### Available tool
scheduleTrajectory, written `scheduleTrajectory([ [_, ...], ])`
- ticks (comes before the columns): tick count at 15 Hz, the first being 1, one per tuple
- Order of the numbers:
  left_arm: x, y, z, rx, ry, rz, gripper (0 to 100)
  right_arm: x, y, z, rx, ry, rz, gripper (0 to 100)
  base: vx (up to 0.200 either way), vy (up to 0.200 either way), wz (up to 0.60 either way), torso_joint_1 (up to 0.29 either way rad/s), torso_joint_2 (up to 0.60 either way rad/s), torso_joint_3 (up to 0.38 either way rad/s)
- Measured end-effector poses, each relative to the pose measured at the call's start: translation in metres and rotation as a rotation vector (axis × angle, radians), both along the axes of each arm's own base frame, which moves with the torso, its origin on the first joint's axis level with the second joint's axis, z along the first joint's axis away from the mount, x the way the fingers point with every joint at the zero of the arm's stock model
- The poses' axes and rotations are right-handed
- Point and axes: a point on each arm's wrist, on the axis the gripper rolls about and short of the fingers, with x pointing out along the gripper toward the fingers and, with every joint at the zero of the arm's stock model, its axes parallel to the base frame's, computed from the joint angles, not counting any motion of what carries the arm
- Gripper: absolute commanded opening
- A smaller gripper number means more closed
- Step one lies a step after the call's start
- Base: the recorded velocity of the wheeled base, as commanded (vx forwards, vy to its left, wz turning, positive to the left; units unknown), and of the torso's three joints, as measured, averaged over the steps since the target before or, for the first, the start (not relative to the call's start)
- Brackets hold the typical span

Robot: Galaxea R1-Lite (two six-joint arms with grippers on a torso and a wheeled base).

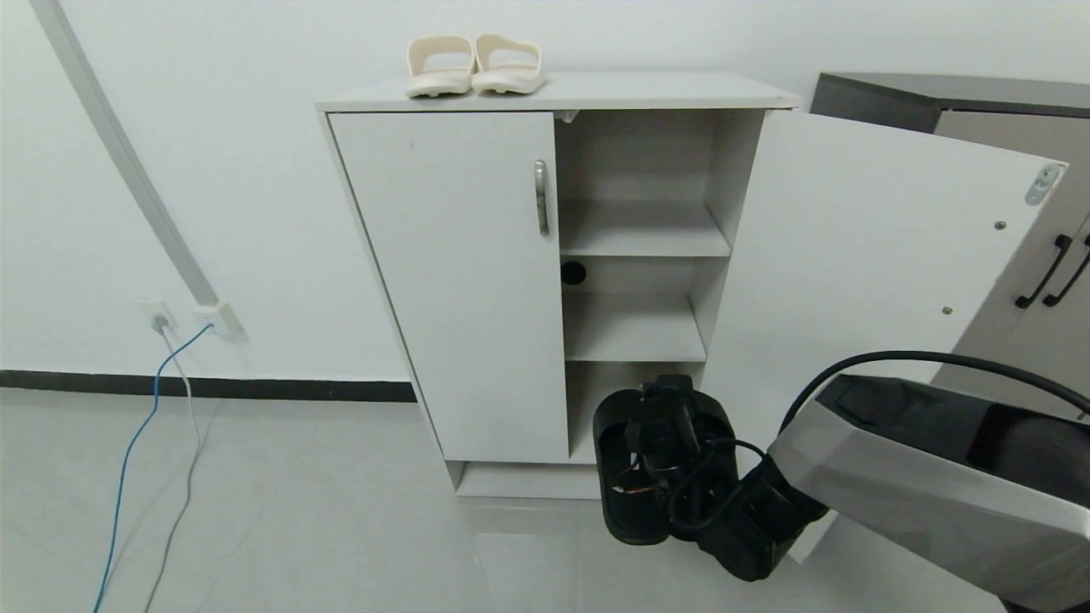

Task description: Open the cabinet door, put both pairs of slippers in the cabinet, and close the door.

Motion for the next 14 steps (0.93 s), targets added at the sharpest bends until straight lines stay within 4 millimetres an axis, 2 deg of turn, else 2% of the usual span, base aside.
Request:
scheduleTrajectory([
  [5,0.000,0.000,0.000,0.000,0.000,0.001,0,0.000,0.004,-0.001,-0.012,-0.034,0.005,0,0.000,0.000,0.00,0.000,0.00,-0.197],
  [9,0.000,0.000,0.000,0.000,0.000,0.001,0,0.001,0.010,0.007,-0.011,-0.242,0.038,0,0.000,0.000,0.00,0.002,0.00,-0.179],
  [14,0.000,0.000,0.000,0.000,0.000,0.000,0,0.001,0.007,0.001,-0.031,-0.253,0.035,0,0.000,0.000,0.00,0.001,0.00,-0.014],
])
